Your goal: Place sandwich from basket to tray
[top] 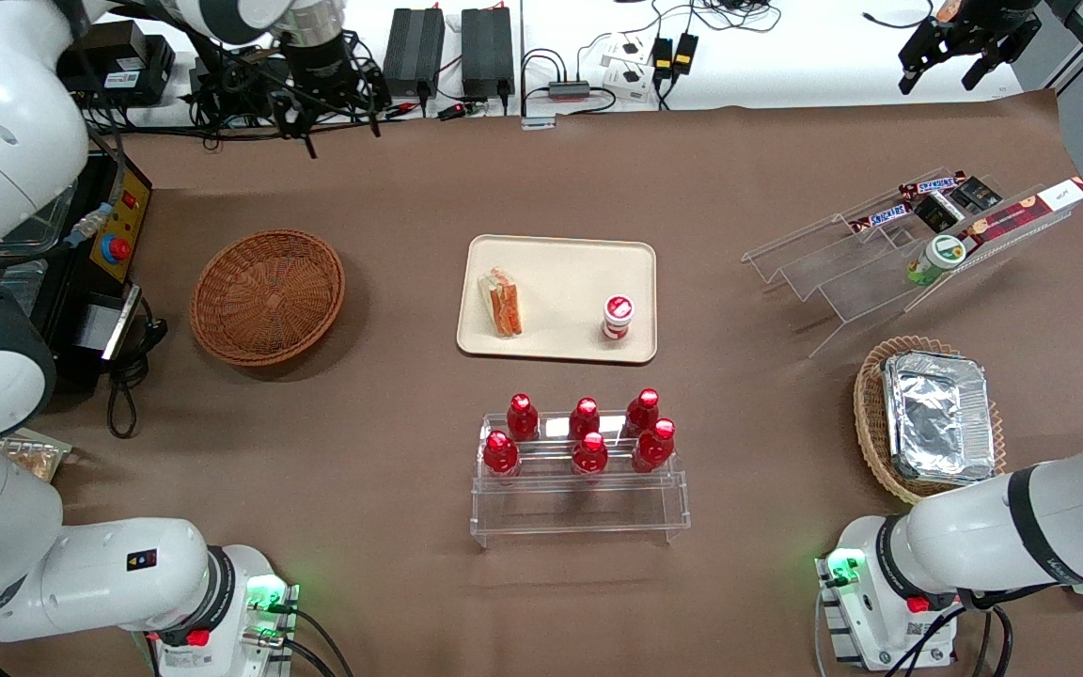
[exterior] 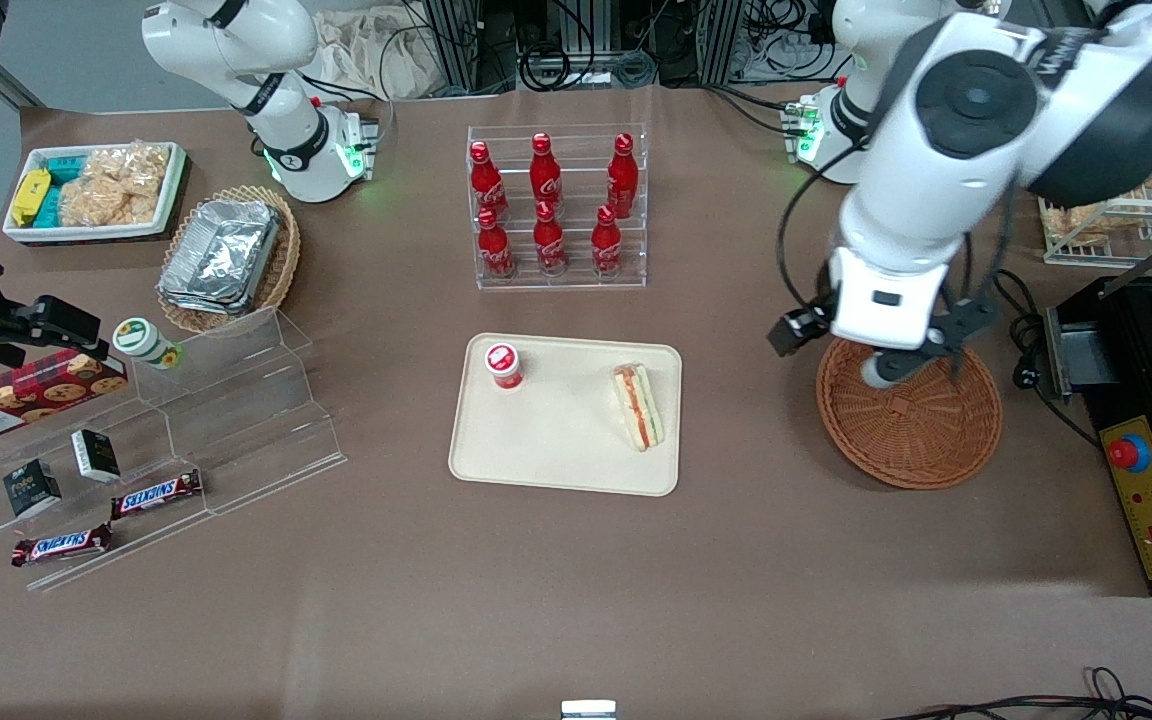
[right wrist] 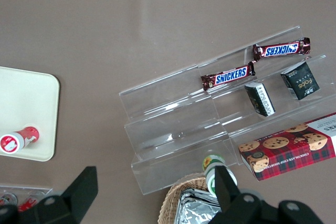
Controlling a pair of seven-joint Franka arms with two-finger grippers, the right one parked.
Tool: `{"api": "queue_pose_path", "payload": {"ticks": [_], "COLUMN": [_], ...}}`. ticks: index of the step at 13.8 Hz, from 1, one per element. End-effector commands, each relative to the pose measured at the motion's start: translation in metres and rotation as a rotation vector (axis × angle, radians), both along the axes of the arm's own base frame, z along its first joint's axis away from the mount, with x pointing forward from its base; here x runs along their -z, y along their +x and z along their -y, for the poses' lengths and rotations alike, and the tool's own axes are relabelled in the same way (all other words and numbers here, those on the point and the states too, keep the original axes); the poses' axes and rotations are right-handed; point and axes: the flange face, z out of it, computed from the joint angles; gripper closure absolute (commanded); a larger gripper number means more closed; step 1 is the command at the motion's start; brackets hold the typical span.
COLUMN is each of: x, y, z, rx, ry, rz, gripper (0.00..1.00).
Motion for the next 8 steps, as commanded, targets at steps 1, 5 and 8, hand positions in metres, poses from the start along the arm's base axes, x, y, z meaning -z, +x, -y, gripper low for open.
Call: {"api": "queue_pose_path", "payload": {"ticks": [1, 5, 8], "x": [-0.015, -0.022, -0.034], "y": [-0.003, 0.004, 0.000], "z": [-0.044, -0.094, -0.134], "rx": [0.076, 0.171, 0.259], "ry": [-0.024, -0.021, -0.035], "rz": [-0.029, -0.047, -0.057], "gripper": [0.00, 0.00, 0.00]}}
